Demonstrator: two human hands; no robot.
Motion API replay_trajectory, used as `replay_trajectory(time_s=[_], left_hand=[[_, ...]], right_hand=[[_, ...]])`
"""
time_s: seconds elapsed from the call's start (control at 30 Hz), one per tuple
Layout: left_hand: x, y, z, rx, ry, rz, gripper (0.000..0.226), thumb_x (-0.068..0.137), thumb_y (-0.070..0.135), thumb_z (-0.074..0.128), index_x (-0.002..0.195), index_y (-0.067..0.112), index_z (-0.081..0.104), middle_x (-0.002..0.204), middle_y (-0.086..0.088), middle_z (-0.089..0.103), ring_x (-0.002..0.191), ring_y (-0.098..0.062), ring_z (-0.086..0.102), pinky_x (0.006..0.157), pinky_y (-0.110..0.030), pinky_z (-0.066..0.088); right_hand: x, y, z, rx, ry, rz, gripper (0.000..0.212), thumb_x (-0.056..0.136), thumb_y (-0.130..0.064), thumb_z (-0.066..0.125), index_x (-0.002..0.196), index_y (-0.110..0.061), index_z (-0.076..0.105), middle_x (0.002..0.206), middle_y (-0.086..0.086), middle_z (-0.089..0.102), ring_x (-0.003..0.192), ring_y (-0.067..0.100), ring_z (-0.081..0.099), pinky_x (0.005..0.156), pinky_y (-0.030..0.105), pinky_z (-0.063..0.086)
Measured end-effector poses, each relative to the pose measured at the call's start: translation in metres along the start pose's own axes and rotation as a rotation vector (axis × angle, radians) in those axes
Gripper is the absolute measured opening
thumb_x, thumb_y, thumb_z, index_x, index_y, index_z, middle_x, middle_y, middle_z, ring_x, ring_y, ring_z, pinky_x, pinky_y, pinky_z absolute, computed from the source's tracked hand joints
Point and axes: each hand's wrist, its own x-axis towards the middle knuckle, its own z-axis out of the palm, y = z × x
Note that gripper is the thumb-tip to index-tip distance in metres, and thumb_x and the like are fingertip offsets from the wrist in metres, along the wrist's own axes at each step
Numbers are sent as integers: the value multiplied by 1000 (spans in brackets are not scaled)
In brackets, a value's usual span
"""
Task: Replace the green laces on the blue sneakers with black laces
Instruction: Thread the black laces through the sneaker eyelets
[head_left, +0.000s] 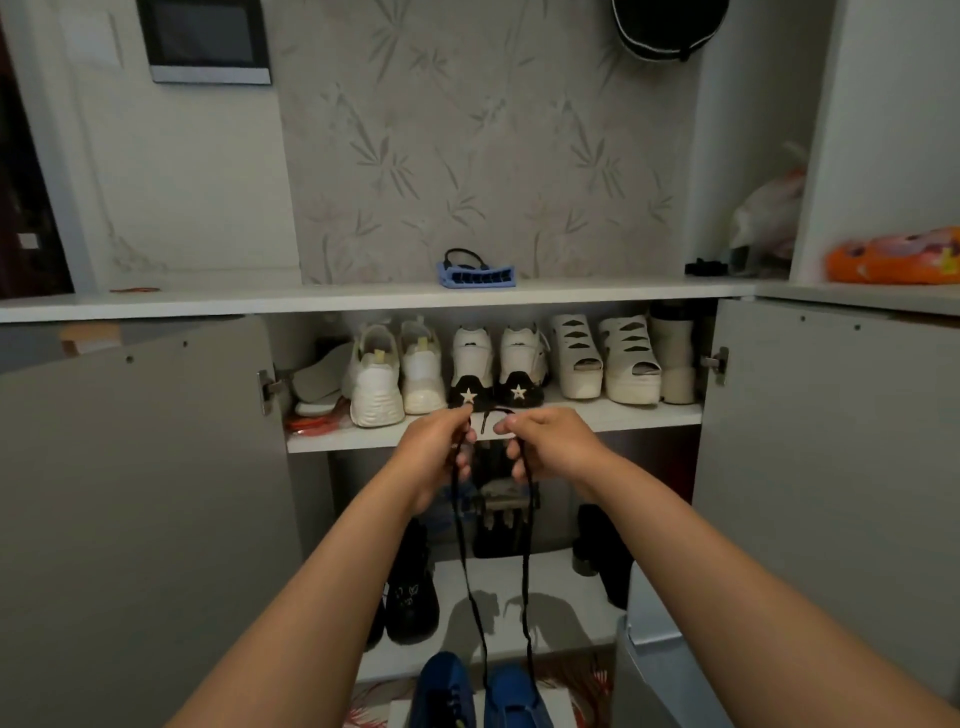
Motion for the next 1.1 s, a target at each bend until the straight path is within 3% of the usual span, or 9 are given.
replay_trajectory(time_s=[0.17, 0.3, 0.4, 0.47, 0.6, 0.73, 0.87, 0.97, 1.1], left_hand=[[0, -58, -5, 424, -36, -29, 30, 98, 38, 52, 77, 18, 57, 60, 4, 55, 46, -11, 41, 44, -22, 27], [6, -131, -12, 622, -77, -76, 30, 98, 33, 56, 74, 15, 61, 65, 3, 60, 53, -12, 44, 50, -24, 34], [13, -182, -21, 755, -131, -95, 28, 94, 31, 61, 70, 17, 64, 69, 4, 64, 61, -10, 53, 62, -25, 45], [18, -210, -28, 832, -156, -125, 25, 91, 31, 64, 72, 15, 67, 73, 2, 67, 67, -11, 58, 66, -26, 48], [27, -255, -46, 949, -145, -119, 18, 90, 31, 64, 76, 20, 67, 80, 5, 67, 81, -11, 63, 63, -21, 43], [41, -277, -61, 1213, -197, -115, 23, 93, 30, 62, 107, 13, 70, 108, -5, 67, 105, -21, 62, 83, -24, 46], [49, -288, -63, 1617, -238, -166, 43, 92, 34, 60, 125, 7, 58, 128, -15, 52, 119, -30, 49, 96, -36, 45], [47, -297, -53, 1766, -201, -34, 51, 87, 35, 63, 129, 12, 44, 131, -10, 44, 122, -29, 42, 99, -39, 38], [44, -310, -39, 1792, -462, -82, 60, 79, 61, 63, 124, 22, 60, 125, -6, 49, 123, -28, 41, 100, -40, 32]], right_hand=[[-7, 66, 3, -160, 22, 99, 25, 100, -27, 57, 90, -12, 76, 57, -1, 51, 42, 10, 40, 42, 22, 36], [-9, 144, 8, -317, 14, 244, 32, 96, -27, 63, 74, -4, 67, 55, 2, 47, 36, 10, 34, 40, 20, 27], [-11, 201, 12, -368, -41, 285, 14, 100, -14, 55, 98, -11, 69, 62, 4, 58, 33, 1, 43, 40, 16, 35], [-14, 236, 15, -378, -49, 314, 20, 98, -8, 56, 114, -11, 67, 67, 4, 63, 40, -3, 50, 45, 13, 40], [-9, 282, 18, -456, -77, 352, 15, 92, -8, 63, 105, -11, 70, 81, 3, 67, 67, 10, 62, 59, 18, 47], [6, 299, 24, -566, -148, 308, 16, 94, -10, 61, 103, -7, 75, 103, 4, 71, 99, 17, 64, 84, 21, 48], [10, 312, 29, -732, -287, 340, 24, 95, -9, 54, 95, 4, 74, 102, 17, 72, 94, 23, 64, 82, 28, 50], [13, 316, 32, -753, -315, 338, 23, 94, -10, 58, 97, 5, 75, 105, 18, 73, 101, 27, 66, 90, 35, 53], [14, 313, 37, -635, -273, 331, 22, 91, 4, 57, 103, -3, 75, 100, 15, 72, 79, 22, 66, 70, 29, 55]])
